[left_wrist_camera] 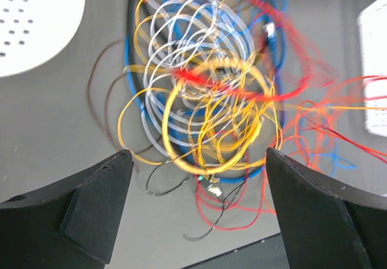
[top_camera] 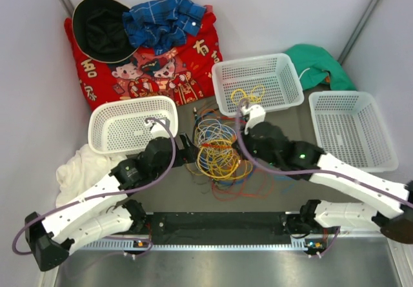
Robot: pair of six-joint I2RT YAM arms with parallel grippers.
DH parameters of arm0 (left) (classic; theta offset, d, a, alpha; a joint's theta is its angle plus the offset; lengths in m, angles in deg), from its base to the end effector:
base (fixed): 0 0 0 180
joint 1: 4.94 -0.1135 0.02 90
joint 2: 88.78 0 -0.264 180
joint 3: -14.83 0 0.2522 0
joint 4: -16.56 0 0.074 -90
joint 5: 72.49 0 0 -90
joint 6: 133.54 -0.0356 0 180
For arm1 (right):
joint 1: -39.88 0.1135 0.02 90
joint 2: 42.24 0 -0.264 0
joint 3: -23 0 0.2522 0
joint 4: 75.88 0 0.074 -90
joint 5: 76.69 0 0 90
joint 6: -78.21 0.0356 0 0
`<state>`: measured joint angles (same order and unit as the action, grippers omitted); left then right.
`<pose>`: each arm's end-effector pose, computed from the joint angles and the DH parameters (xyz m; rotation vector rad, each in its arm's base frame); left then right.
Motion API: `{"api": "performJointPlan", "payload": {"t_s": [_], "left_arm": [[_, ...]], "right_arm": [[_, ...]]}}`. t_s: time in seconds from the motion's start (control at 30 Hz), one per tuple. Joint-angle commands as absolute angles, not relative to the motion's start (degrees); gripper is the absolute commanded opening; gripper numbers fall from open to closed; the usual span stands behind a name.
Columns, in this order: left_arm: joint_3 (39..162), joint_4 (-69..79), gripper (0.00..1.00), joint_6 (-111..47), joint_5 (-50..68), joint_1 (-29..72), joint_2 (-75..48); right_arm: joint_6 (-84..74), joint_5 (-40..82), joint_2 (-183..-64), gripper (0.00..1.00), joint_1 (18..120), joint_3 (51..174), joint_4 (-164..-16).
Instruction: Untangle the cables
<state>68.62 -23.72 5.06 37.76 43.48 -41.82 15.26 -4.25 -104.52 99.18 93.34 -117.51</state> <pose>0.1286 -0.1263 0.2772 -0.2117 2.1678 -0.6171 0.1302 0.1982 0.3229 -0.4300 2.1347 0.5522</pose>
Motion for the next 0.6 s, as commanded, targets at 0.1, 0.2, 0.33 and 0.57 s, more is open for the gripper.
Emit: {"api": "performJointPlan", "payload": {"t_s": [0.1,0.2,0.33,0.57], "left_arm": [[68.06,-9.44,0.96,-0.38,37.99,43.40,-45.62],[67.79,-5.04,0.96,-2.40,36.33,43.40,-47.73],[67.18,4.61,0.96,-4.25,30.45,43.40,-47.56],[64.46,16.12,0.93,-3.64,18.05,43.40,-41.32]], "right_arm": [[15.11,-2.34,-96.04,0.00,99.82,103.63,-126.72],[16.16,-0.22,-94.19,0.00,99.90,104.87,-126.73],[17.39,1.70,-93.66,0.00,99.82,106.72,-126.81],[18.27,6.28,-93.92,0.00,99.82,112.43,-126.90]]}}
